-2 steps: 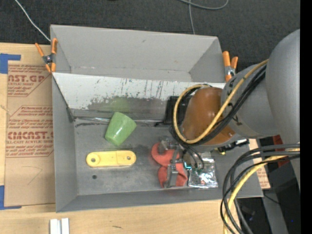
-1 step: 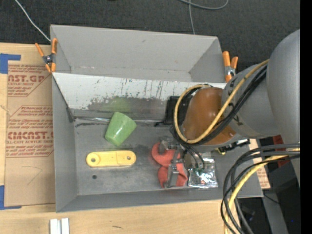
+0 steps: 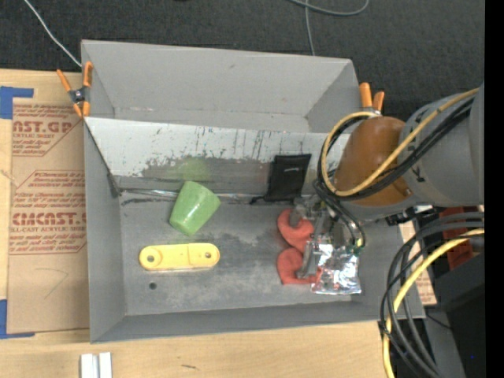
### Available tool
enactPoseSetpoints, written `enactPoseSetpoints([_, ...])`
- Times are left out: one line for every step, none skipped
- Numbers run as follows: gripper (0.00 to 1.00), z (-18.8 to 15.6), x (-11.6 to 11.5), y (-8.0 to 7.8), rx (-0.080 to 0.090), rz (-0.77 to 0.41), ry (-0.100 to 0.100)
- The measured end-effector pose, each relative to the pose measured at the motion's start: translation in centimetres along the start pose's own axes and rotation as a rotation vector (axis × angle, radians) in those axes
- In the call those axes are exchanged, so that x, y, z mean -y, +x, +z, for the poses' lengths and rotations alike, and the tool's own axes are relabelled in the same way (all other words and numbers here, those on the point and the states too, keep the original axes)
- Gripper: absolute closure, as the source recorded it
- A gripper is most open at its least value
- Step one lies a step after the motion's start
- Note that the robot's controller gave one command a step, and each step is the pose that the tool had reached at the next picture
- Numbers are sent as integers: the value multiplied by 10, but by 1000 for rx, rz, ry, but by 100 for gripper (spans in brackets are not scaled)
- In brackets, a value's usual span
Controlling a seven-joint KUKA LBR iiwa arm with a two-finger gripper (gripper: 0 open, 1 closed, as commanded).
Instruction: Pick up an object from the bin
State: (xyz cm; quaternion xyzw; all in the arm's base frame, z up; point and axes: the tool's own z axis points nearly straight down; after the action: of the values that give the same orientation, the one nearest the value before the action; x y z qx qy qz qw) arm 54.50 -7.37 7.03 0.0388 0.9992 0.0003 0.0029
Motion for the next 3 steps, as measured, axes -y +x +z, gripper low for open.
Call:
enactPoseSetpoints([0,0,-15,8,-3,40,-1])
enactPoseSetpoints([0,0,29,22,0,94,1])
enactPoseSetpoints([100,0,31,30,-2,-221,-2])
